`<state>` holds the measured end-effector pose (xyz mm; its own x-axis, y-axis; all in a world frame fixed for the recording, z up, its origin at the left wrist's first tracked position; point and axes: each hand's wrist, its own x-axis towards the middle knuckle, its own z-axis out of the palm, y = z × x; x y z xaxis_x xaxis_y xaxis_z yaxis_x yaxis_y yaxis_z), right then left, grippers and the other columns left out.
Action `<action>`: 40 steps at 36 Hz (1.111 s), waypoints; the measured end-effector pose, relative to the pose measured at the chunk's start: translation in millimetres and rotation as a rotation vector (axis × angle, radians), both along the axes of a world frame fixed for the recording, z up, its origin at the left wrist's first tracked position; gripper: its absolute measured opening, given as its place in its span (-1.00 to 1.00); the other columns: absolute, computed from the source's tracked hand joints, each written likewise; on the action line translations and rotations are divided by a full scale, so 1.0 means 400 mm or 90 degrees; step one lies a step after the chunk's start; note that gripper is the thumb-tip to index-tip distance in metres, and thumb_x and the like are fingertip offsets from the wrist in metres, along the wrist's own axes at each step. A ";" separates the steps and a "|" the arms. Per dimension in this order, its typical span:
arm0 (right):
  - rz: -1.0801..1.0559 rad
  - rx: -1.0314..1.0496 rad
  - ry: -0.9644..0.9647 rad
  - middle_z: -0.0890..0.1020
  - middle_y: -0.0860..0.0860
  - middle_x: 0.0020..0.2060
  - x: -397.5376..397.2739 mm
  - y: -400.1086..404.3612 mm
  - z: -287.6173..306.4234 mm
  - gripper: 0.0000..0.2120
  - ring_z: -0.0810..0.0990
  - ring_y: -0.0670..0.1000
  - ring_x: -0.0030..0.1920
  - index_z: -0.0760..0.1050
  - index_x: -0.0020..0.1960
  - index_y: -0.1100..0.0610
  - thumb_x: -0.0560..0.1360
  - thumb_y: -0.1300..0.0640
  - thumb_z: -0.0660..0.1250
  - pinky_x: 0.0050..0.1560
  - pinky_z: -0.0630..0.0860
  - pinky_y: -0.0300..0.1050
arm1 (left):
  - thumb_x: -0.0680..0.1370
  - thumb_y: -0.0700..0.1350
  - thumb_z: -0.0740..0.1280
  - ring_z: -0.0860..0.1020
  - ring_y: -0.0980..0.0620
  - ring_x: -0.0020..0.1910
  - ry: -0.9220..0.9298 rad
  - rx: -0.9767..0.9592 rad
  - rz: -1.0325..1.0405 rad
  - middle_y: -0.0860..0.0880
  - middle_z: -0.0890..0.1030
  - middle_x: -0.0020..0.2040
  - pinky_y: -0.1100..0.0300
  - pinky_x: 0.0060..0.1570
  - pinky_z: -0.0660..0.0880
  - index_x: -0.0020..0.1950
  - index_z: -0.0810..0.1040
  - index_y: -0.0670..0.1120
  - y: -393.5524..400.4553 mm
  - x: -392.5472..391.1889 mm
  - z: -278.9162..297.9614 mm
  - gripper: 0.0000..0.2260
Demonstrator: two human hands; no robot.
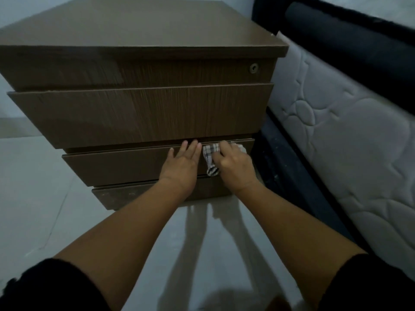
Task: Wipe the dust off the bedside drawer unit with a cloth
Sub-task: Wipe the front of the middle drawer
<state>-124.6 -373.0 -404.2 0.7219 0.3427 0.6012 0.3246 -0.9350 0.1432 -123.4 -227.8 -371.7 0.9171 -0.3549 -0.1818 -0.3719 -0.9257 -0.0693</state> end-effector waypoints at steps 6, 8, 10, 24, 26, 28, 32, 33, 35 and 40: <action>-0.003 -0.010 -0.003 0.54 0.12 -0.35 0.016 -0.023 -0.011 -0.81 0.55 0.08 -0.42 0.56 -0.34 0.22 0.15 0.33 0.56 -0.57 0.41 -0.22 | 0.60 -0.25 0.15 -0.18 -0.06 0.57 0.012 -0.015 0.006 -0.04 -0.23 0.58 -0.07 0.51 -0.05 0.57 -0.25 -0.11 -0.031 0.009 -0.013 -0.31; -0.002 -0.009 0.007 0.55 0.12 -0.35 0.024 -0.026 -0.030 -0.80 0.55 0.07 -0.43 0.57 -0.35 0.22 0.13 0.31 0.58 -0.56 0.42 -0.22 | 0.59 -0.25 0.17 -0.19 -0.07 0.57 0.014 -0.013 0.009 -0.05 -0.24 0.58 -0.06 0.51 -0.04 0.57 -0.25 -0.12 -0.034 0.011 -0.014 -0.29; -0.006 -0.012 0.023 0.56 0.12 -0.35 0.030 -0.029 -0.054 -0.80 0.55 0.07 -0.44 0.58 -0.35 0.22 0.12 0.30 0.59 -0.57 0.42 -0.22 | 0.58 -0.25 0.20 -0.19 -0.09 0.57 0.017 -0.010 0.008 -0.06 -0.24 0.58 -0.05 0.52 -0.03 0.57 -0.25 -0.12 -0.036 0.013 -0.012 -0.27; -0.076 -0.020 0.191 0.54 0.11 -0.44 0.054 -0.009 -0.232 -0.74 0.53 0.10 -0.52 0.57 -0.46 0.21 -0.04 0.31 0.62 -0.63 0.40 -0.23 | 0.59 -0.23 0.22 -0.22 -0.10 0.56 0.036 -0.008 0.010 -0.06 -0.28 0.57 -0.04 0.53 -0.02 0.56 -0.28 -0.14 -0.040 0.024 -0.024 -0.25; -0.076 -0.013 0.202 0.54 0.11 -0.44 0.056 -0.005 -0.233 -0.73 0.52 0.10 -0.53 0.56 -0.48 0.21 -0.05 0.32 0.63 -0.62 0.41 -0.23 | 0.58 -0.24 0.23 -0.22 -0.09 0.56 0.044 -0.011 0.016 -0.05 -0.28 0.57 -0.04 0.53 -0.03 0.56 -0.27 -0.13 -0.040 0.024 -0.023 -0.24; -0.076 -0.013 0.201 0.54 0.10 -0.43 0.051 -0.004 -0.227 -0.74 0.52 0.09 -0.52 0.58 -0.46 0.19 -0.04 0.31 0.62 -0.62 0.40 -0.25 | 0.59 -0.25 0.22 -0.22 -0.08 0.56 0.049 -0.009 0.021 -0.04 -0.28 0.57 -0.04 0.52 -0.03 0.56 -0.27 -0.13 -0.040 0.022 -0.021 -0.25; -0.020 -0.012 0.125 0.54 0.09 -0.41 0.015 -0.019 -0.192 -0.96 0.53 0.09 -0.49 0.59 -0.42 0.17 0.19 0.27 0.38 -0.60 0.39 -0.24 | 0.58 -0.26 0.21 -0.20 -0.09 0.57 0.052 0.004 0.025 -0.05 -0.26 0.57 -0.04 0.52 -0.04 0.56 -0.26 -0.13 -0.041 0.023 -0.013 -0.26; -0.014 -0.010 0.098 0.54 0.08 -0.40 0.006 -0.025 -0.174 -0.88 0.53 0.09 -0.47 0.59 -0.41 0.16 0.23 0.24 0.28 -0.58 0.39 -0.23 | 0.58 -0.27 0.21 -0.19 -0.09 0.57 0.058 0.006 0.027 -0.05 -0.26 0.58 -0.04 0.52 -0.05 0.57 -0.25 -0.13 -0.041 0.022 -0.008 -0.26; -0.009 -0.005 0.060 0.55 0.09 -0.37 -0.011 -0.045 -0.127 -0.84 0.54 0.09 -0.43 0.59 -0.36 0.17 0.26 0.22 0.22 -0.54 0.42 -0.21 | 0.57 -0.28 0.21 -0.19 -0.08 0.57 0.065 0.010 0.028 -0.05 -0.25 0.58 -0.05 0.52 -0.06 0.57 -0.25 -0.13 -0.043 0.017 0.003 -0.25; -0.010 -0.009 -0.036 0.55 0.11 -0.37 -0.009 -0.106 -0.007 -0.76 0.54 0.09 -0.41 0.56 -0.35 0.20 0.29 0.23 0.12 -0.54 0.39 -0.21 | 0.59 -0.31 0.14 -0.17 -0.05 0.57 0.042 0.000 0.012 -0.04 -0.21 0.58 -0.05 0.52 -0.06 0.57 -0.24 -0.10 -0.040 0.012 0.019 -0.30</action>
<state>-128.3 -415.3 -406.9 0.6925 0.3411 0.6357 0.3015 -0.9374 0.1745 -118.4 -243.6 -364.3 0.9093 -0.3382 -0.2426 -0.3589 -0.9323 -0.0455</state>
